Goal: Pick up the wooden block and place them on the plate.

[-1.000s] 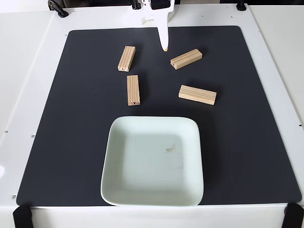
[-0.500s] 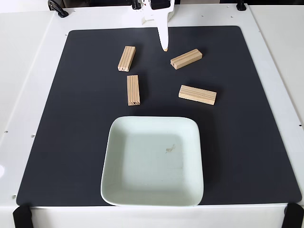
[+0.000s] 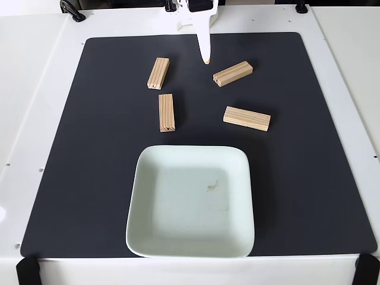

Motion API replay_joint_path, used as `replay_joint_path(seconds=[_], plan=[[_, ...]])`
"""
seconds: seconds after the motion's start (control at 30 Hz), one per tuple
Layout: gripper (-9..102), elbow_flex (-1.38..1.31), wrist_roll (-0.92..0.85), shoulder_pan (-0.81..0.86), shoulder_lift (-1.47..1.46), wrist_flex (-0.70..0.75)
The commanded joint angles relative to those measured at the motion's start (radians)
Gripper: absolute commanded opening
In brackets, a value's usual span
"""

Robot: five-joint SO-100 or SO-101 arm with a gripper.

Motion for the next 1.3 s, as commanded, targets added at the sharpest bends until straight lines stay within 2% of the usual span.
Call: replay_joint_path(seconds=[0.0,1.27], plan=[[-1,-0.009,-0.006,-0.005,0.000,-0.008],[-1,-0.009,0.000,-0.025,0.000,-0.008]])
